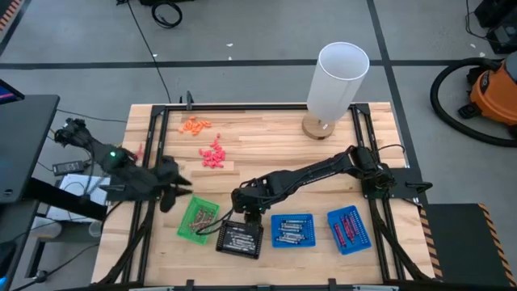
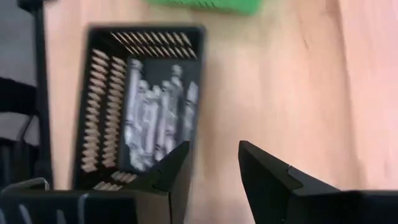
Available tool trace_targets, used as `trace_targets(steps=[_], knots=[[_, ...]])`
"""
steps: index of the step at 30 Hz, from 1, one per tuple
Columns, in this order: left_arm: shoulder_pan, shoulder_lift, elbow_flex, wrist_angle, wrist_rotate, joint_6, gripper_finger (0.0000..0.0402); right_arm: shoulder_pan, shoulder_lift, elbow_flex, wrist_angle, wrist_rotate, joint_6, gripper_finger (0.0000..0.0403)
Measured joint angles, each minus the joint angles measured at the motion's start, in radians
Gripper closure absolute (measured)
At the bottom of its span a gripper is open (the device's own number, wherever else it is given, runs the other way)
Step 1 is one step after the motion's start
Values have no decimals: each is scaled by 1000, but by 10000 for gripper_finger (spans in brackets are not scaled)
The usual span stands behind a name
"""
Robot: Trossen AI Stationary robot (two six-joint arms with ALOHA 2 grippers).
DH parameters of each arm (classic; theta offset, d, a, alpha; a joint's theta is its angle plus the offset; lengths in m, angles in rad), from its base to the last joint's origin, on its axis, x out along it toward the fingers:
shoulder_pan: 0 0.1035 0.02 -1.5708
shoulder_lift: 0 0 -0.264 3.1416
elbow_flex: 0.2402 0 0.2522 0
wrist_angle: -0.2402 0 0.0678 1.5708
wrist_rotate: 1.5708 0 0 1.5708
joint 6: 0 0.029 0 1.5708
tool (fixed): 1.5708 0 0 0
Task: Sort crayons
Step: Return to Home Position
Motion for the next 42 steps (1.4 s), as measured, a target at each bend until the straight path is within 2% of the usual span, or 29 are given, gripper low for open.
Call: trace_targets(steps=[5, 12, 15, 21, 27, 33, 37, 42], knots=[[70, -136, -12, -35, -28, -9, 244, -37, -98, -166, 109, -3, 1, 270], [194, -263, -58, -51, -80, -18, 245, -86, -340, -504, 333, 41, 76, 275], [253, -320, -97, -41, -105, -19, 252, -115, -439, -650, 425, 21, 113, 276], [373, -407, -156, -16, -125, -70, 273, -180, -640, -867, 499, -7, 131, 276], [464, -456, -238, 87, -169, -91, 286, -298, -827, -1033, 545, -8, 128, 276], [527, -494, -350, 208, -171, -139, 288, -418, -975, -1164, 614, -56, 151, 276], [546, -515, -411, 314, -171, -143, 288, -499, -1076, -1222, 645, -74, 163, 276], [577, -554, -439, 363, -183, -140, 288, -590, -1221, -1265, 673, -83, 165, 280]])
